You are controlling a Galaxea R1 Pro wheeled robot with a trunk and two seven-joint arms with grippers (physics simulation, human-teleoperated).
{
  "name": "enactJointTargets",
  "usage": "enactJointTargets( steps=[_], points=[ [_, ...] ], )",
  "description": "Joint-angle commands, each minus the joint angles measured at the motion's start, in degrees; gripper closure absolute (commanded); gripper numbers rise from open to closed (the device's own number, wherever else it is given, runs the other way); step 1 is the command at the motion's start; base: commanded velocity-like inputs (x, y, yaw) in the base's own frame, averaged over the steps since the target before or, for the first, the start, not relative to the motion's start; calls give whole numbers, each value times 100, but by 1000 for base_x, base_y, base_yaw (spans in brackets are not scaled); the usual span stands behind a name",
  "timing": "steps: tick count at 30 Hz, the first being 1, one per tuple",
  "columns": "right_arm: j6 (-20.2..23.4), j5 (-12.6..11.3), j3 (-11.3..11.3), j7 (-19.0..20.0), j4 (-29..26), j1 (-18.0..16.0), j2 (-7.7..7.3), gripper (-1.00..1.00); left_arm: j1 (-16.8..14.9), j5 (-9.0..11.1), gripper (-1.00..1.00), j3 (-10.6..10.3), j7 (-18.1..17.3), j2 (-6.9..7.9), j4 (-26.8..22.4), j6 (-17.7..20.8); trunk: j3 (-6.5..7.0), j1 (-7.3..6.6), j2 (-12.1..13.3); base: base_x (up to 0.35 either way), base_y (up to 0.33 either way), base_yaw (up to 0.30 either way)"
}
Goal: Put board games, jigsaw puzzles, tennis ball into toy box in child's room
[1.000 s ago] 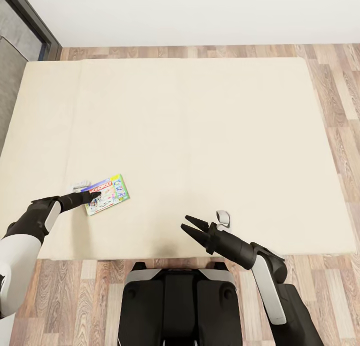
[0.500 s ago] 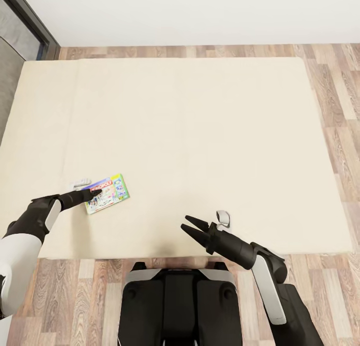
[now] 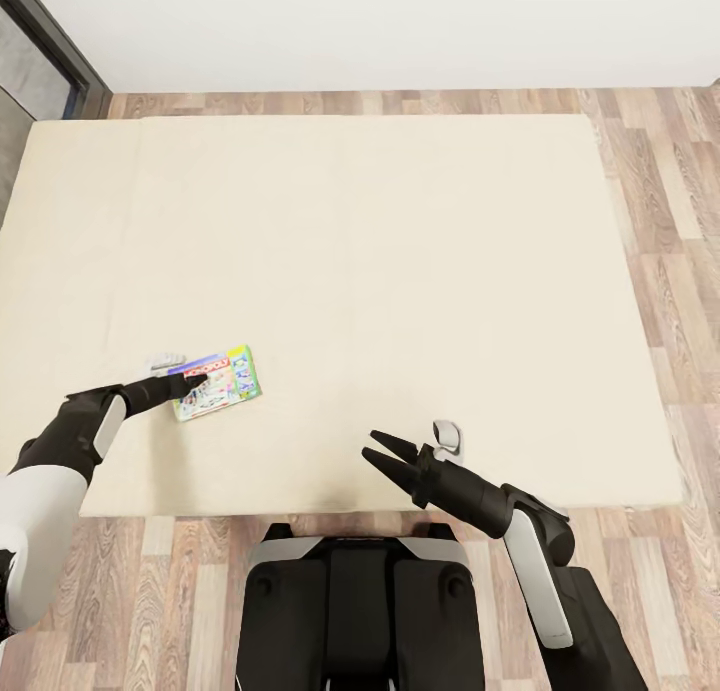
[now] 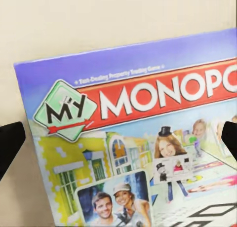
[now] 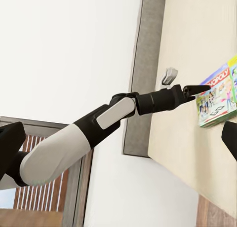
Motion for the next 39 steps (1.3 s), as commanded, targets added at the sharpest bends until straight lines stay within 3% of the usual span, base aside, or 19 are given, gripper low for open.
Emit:
enactJointTargets(
  steps=[1,29,39],
  points=[
    [40,-34,-1,-2,0,-2,-1,-100,-2,44,-100,15,-11,-35,-43,57,-6,3,-9,0,-223,0],
    [20,-27,-34,-32,44,-1,-2,-100,3,36,-100,-5,-4,-225,-211,79,-6,3,-9,0,-256,0],
    [23,-26,-35,-37,44,-2,-2,-100,3,35,-100,-13,-4,-222,-211,75,-6,3,-9,0,-55,0]
  ],
)
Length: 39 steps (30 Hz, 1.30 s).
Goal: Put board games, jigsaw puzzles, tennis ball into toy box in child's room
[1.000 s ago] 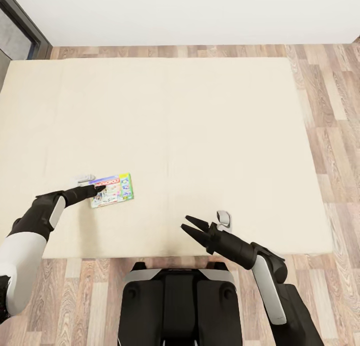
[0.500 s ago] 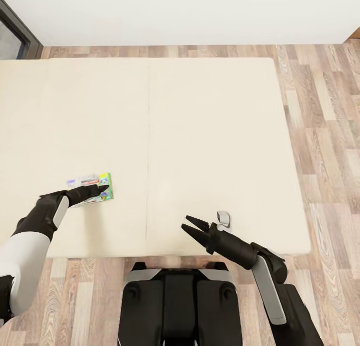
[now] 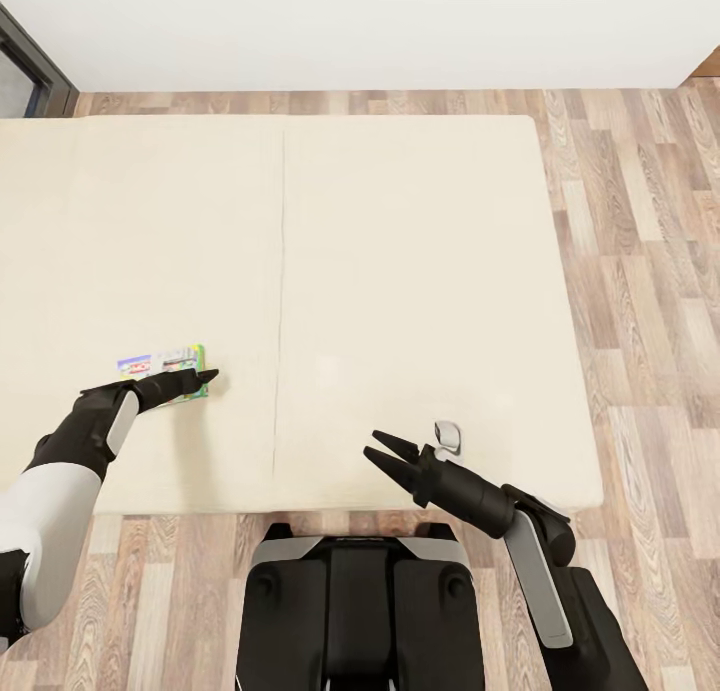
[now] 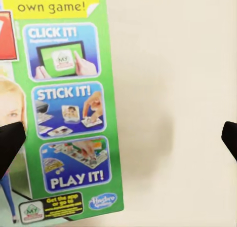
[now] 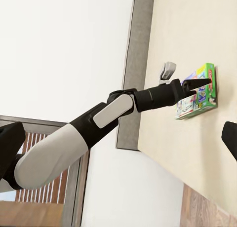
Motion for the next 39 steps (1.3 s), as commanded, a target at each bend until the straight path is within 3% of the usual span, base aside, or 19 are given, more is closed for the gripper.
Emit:
enactJointTargets(
  steps=[1,17,39],
  points=[
    [39,-32,2,-3,0,-2,2,-100,0,42,-100,22,-13,1,-5,53,-6,3,-9,0,-2,0],
    [46,-41,24,-3,-8,-2,8,-100,0,34,-100,41,-29,59,-208,78,-6,3,-9,0,82,0],
    [45,-41,25,-10,-25,-3,9,-100,2,25,-100,35,-22,55,-216,81,-6,3,-9,0,231,0]
  ],
)
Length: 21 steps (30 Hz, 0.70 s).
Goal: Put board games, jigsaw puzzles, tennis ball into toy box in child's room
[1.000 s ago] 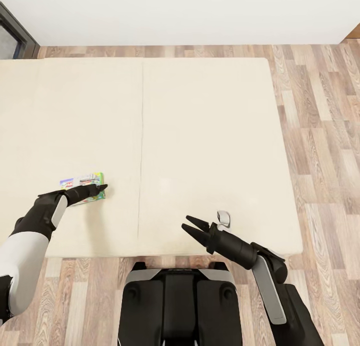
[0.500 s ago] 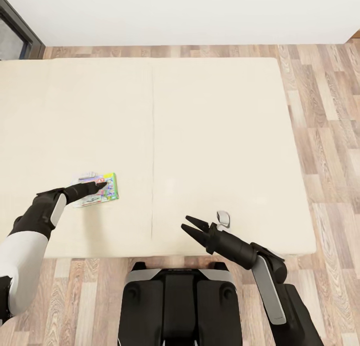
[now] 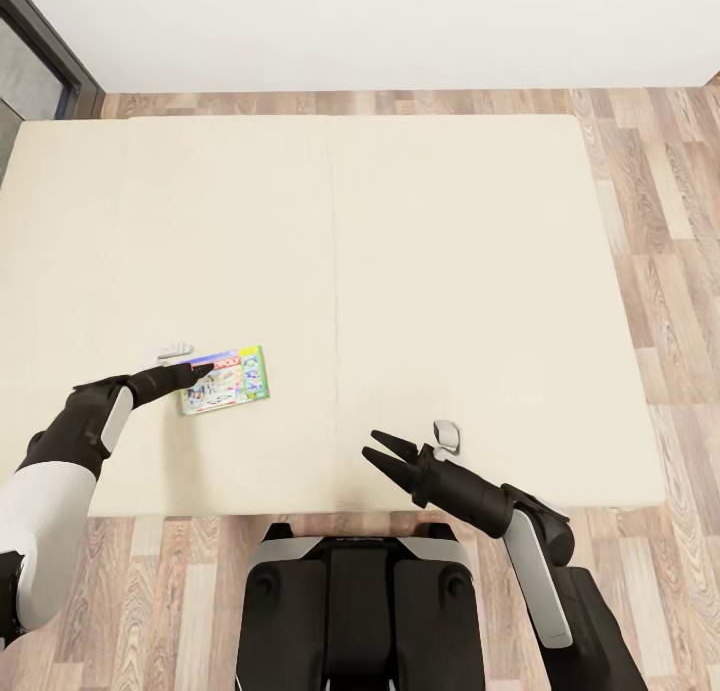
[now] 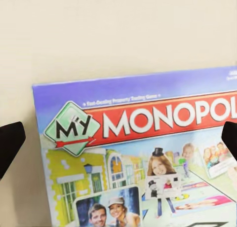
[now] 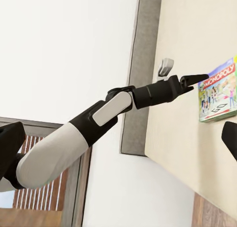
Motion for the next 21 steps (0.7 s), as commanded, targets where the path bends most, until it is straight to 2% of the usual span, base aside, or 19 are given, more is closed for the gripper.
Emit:
enactJointTargets(
  steps=[1,8,21],
  points=[
    [40,-33,1,-5,-1,-1,2,-100,-1,40,-100,15,-13,0,-5,52,-6,3,-9,0,23,0],
    [42,-33,7,-16,-2,-5,-2,-100,-1,40,-100,17,-5,-7,-5,50,-24,3,-9,0,8,0],
    [51,-33,8,-15,-2,-2,-6,-100,-1,40,-100,13,3,-8,-5,50,-139,3,-9,0,22,0]
  ],
)
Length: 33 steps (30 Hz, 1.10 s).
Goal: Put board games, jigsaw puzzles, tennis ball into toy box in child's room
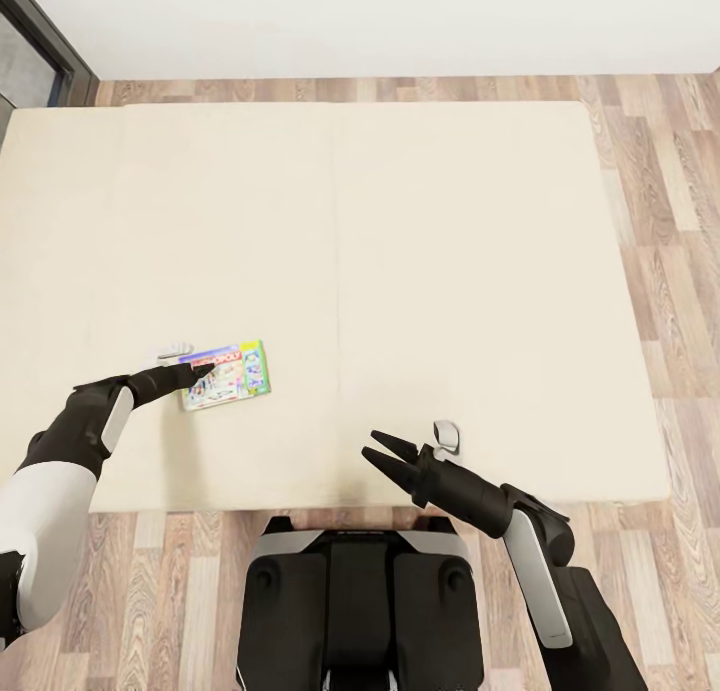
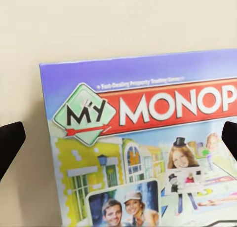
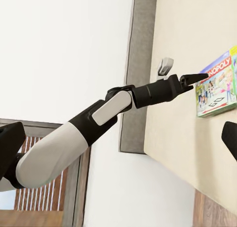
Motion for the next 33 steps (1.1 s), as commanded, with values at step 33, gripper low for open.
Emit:
enactJointTargets(
  steps=[33],
  points=[
    [31,-33,-10,33,0,-3,2,-100,-1,45,-100,-11,-12,-24,-5,52,-111,3,-9,0,-74,0]
  ],
)
